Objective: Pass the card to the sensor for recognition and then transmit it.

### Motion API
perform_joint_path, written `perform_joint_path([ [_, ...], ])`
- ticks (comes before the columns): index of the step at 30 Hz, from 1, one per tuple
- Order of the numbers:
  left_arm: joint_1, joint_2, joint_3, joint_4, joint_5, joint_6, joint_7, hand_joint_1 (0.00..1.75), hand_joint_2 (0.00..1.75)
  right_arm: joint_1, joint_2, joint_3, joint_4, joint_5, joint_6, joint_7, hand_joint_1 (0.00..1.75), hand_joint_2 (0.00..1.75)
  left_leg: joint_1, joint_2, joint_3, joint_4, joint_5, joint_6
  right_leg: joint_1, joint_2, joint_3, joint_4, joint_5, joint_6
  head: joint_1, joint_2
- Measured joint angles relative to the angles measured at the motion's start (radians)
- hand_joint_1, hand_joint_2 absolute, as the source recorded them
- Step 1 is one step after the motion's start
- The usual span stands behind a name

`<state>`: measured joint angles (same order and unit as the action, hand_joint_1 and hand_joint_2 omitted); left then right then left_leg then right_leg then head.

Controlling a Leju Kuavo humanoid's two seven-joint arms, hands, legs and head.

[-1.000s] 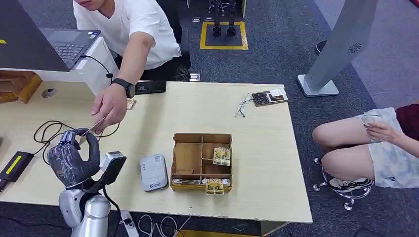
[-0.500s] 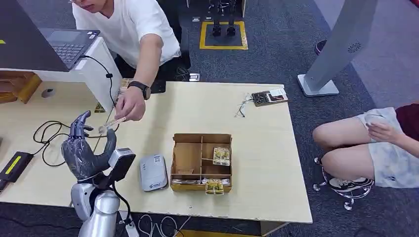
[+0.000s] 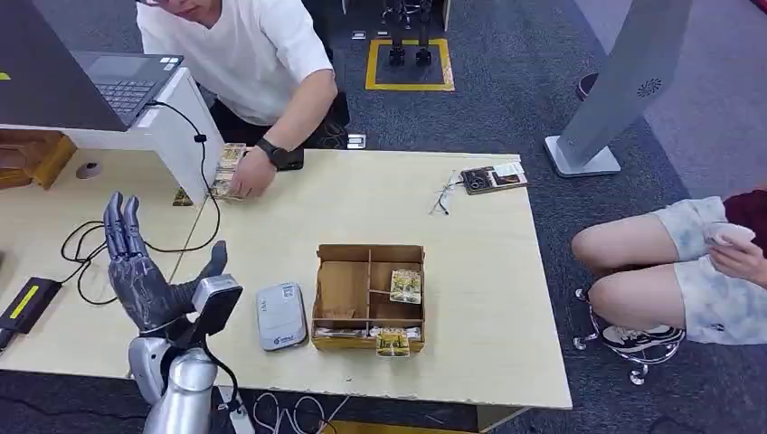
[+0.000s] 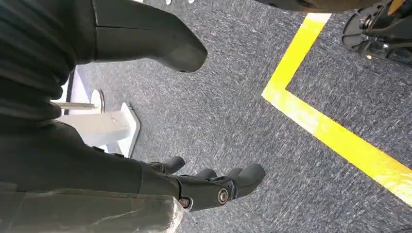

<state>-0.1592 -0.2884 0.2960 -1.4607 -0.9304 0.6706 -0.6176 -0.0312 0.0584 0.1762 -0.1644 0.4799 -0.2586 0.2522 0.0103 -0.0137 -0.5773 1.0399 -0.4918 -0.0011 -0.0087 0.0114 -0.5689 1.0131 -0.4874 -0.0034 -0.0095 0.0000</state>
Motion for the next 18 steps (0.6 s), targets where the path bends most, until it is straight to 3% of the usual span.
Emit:
perform_joint_path([
  [8,0.038,0.002,-0.029,-0.051,0.063,0.0,-0.077,0.0,1.75,0.001,0.0,0.0,0.0,-0.001,0.002,-0.003,0.0,1.75,0.0,0.0,0.0,0.0,0.0,0.0,0.0,0.0,0.0,0.0,0.0,0.0,0.0,0.0],
  [12,0.093,0.006,-0.098,-0.091,0.073,0.0,-0.085,0.0,1.75,0.001,0.0,0.0,0.0,-0.002,0.001,-0.01,0.0,1.75,0.0,0.0,0.0,0.0,0.0,0.0,0.0,0.0,0.0,0.0,0.0,0.0,0.0,0.0],
  [18,0.191,0.015,-0.2,-0.151,0.0,0.0,-0.087,0.0,1.75,0.001,0.0,-0.003,0.0,-0.003,-0.003,-0.021,0.0,1.75,0.0,0.0,0.0,0.0,-0.001,0.0,0.0,0.0,0.0,0.0,0.0,0.0,0.0,0.0],
])
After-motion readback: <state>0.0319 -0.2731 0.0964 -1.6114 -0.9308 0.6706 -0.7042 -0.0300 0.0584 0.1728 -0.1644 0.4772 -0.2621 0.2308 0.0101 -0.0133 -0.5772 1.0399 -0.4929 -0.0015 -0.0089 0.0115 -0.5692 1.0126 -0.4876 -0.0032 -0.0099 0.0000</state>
